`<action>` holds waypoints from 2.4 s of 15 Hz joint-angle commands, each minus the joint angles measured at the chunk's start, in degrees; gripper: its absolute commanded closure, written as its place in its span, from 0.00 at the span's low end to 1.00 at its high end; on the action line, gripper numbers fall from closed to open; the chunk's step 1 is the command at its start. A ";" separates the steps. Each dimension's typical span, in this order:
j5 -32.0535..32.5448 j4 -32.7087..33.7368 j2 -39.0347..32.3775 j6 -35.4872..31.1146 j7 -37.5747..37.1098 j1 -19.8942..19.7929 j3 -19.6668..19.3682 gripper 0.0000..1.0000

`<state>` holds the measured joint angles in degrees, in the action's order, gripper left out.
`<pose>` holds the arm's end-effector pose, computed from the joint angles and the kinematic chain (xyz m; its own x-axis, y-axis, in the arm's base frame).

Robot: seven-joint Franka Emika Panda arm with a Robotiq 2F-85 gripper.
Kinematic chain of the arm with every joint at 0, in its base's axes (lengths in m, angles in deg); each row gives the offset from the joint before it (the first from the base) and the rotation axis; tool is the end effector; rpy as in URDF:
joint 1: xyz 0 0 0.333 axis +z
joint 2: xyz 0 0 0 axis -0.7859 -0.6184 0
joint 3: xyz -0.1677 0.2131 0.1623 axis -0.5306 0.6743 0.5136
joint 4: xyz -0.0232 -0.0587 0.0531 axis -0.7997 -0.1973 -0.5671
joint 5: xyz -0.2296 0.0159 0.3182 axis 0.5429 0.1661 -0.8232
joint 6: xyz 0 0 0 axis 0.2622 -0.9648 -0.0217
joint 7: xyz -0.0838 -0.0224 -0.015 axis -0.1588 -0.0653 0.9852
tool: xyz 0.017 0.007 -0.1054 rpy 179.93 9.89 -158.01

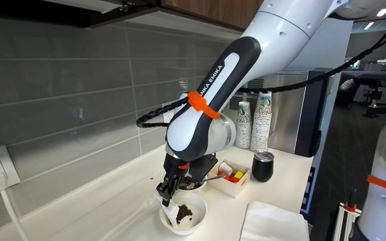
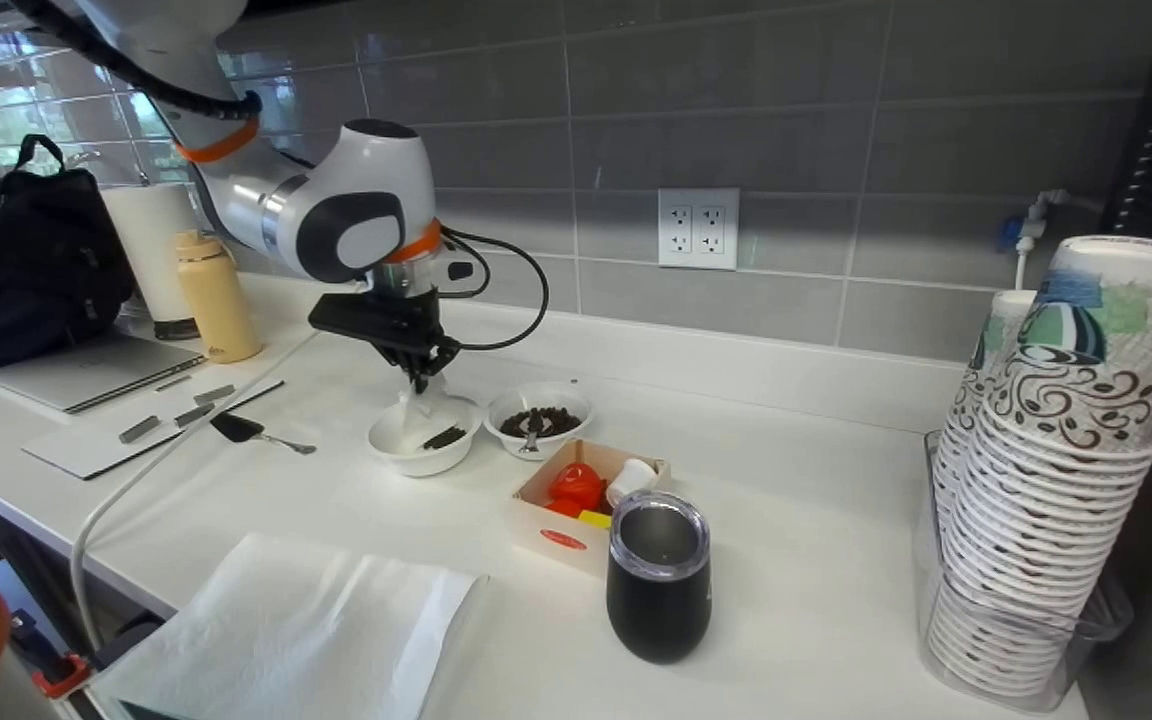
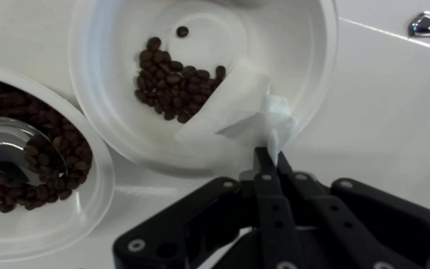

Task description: Pick a paper towel on the counter and use it to wipe the bowl on the left

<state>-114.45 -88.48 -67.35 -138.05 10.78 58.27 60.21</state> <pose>0.4576 0.1939 0.2586 0.9234 0.3026 0.2360 0.3496 -0.9169 -0.1923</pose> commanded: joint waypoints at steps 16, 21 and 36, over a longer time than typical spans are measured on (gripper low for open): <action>-10.04 -8.57 5.10 9.49 8.44 11.01 0.69 0.99; -7.63 -7.81 -0.07 9.31 8.25 10.35 2.09 0.99; -5.85 -5.15 4.22 12.95 7.28 8.58 4.11 0.00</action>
<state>-121.57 -93.54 -66.85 -127.96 19.32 67.73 64.23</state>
